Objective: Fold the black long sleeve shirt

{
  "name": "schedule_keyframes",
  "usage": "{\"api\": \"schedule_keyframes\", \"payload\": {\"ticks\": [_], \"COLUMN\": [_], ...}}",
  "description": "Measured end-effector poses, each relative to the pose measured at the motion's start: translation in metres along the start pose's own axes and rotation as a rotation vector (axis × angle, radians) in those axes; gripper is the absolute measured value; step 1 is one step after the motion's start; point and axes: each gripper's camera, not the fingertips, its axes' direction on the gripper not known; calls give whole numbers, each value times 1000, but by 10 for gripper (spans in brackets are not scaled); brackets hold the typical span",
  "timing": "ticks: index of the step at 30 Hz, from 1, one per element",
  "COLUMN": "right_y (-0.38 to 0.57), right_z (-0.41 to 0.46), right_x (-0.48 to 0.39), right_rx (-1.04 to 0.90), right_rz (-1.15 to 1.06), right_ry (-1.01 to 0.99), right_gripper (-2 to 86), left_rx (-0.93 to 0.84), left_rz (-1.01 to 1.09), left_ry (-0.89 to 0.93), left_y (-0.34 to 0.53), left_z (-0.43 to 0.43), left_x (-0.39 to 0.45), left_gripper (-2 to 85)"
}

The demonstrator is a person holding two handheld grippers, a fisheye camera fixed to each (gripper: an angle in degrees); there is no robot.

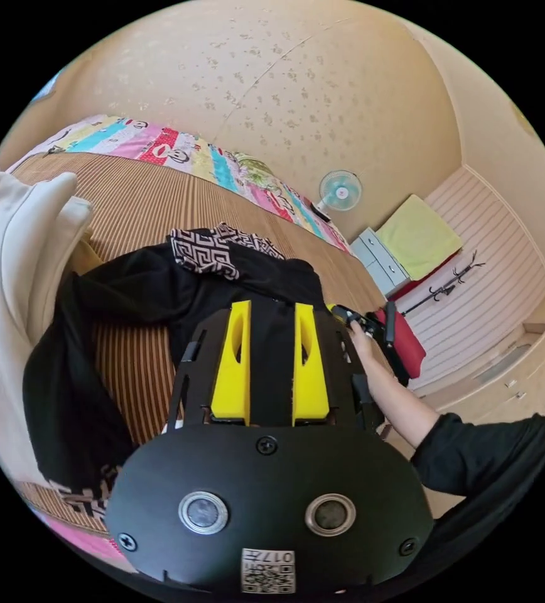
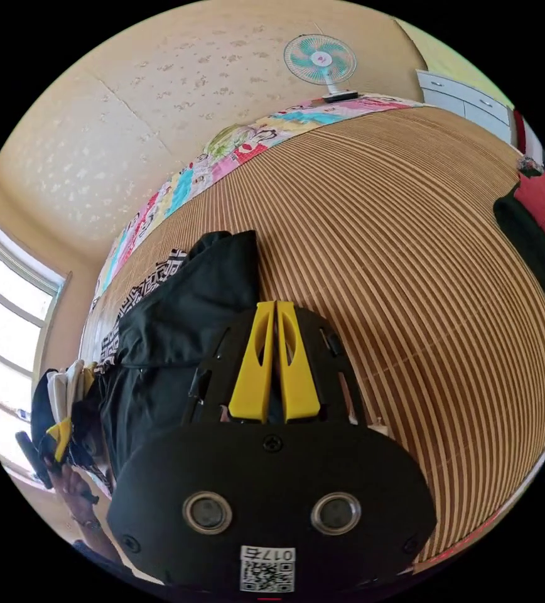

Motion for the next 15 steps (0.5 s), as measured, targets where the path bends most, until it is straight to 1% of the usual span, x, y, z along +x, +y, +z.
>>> {"api": "schedule_keyframes", "payload": {"ticks": [3,7,8,9,12,14,15], "right_y": [9,22,29,35,41,42,43], "right_z": [-19,-43,-53,-62,-75,-80,-84], "right_x": [30,40,49,58,74,75,77], "right_rx": [57,136,184,223,254,256,259], "right_rz": [67,-6,-16,-22,-18,-36,-42], "right_ry": [-76,-154,-200,-249,-295,-292,-291], "right_gripper": [4,4,4,4,5,5,5], "left_rx": [32,11,-2,-32,-37,1,36], "left_rz": [-105,-253,-267,-288,-274,-263,-233], "left_ry": [-97,-170,-175,-187,-198,-176,-131], "left_y": [-25,-39,-39,-38,-28,-20,-14], "left_z": [28,65,71,81,87,76,66], "left_x": [-39,-97,-103,-113,-121,-116,-108], "left_gripper": [114,106,102,78,46,39,37]}}
